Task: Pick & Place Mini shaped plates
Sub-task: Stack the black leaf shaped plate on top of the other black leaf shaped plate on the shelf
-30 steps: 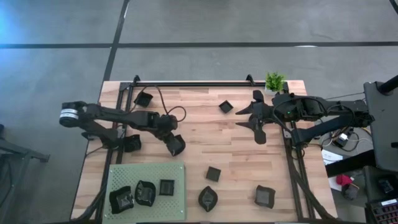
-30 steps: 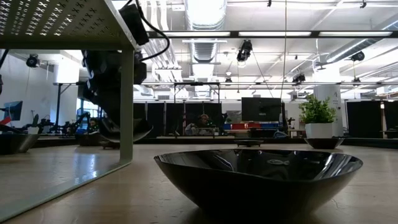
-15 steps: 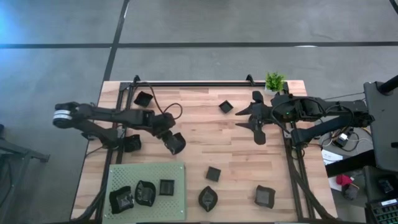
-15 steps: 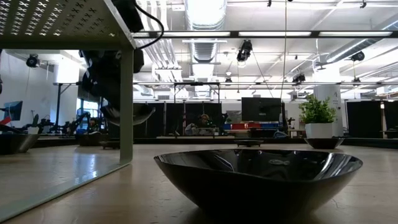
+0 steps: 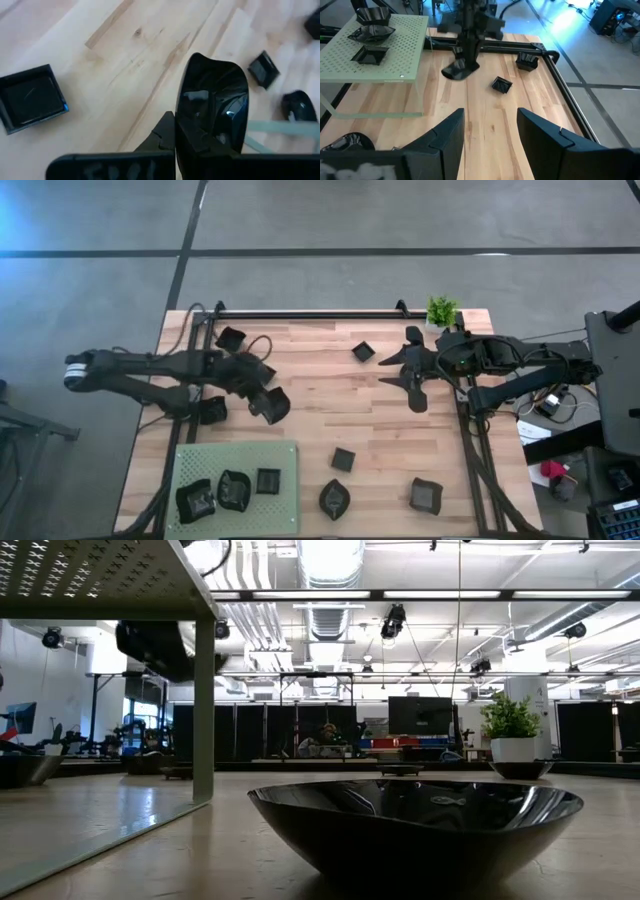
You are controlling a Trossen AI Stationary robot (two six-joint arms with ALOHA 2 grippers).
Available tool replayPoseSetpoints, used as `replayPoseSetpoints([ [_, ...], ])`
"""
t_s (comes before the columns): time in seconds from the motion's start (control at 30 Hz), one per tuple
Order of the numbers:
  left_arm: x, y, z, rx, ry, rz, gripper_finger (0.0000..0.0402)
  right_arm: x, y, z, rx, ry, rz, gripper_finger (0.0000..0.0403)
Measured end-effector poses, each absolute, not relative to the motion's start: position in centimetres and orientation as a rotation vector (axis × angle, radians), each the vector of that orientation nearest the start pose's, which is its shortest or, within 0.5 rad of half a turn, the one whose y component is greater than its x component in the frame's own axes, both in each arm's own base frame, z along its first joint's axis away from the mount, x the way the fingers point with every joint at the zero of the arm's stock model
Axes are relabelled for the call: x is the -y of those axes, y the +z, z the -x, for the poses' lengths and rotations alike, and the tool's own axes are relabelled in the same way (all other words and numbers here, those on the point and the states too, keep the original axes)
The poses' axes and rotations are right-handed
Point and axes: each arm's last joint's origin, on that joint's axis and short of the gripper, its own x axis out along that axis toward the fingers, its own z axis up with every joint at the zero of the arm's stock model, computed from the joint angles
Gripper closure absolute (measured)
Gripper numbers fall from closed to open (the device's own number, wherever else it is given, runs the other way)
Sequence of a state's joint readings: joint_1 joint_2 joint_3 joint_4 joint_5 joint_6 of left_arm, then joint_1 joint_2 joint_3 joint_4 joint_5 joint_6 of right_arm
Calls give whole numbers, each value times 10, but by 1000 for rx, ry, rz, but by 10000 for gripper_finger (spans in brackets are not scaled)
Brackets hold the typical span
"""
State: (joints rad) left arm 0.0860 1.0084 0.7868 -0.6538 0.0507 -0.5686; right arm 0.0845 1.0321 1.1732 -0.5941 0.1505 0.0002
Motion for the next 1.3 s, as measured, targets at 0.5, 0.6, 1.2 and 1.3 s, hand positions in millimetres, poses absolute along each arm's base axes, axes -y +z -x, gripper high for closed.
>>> replayPoseSetpoints([
  [0.5,-6,314,-138,-870,73,478,402,-13,382,-205,-448,-64,54,225],
  [0.6,-6,331,-134,-843,19,392,402,-13,382,-205,-450,-65,54,225],
  [1.2,29,365,-154,-973,-335,352,402,-13,380,-205,-455,-65,54,225],
  [1.3,43,363,-160,-1017,-403,318,402,-13,380,-205,-457,-65,54,225],
])
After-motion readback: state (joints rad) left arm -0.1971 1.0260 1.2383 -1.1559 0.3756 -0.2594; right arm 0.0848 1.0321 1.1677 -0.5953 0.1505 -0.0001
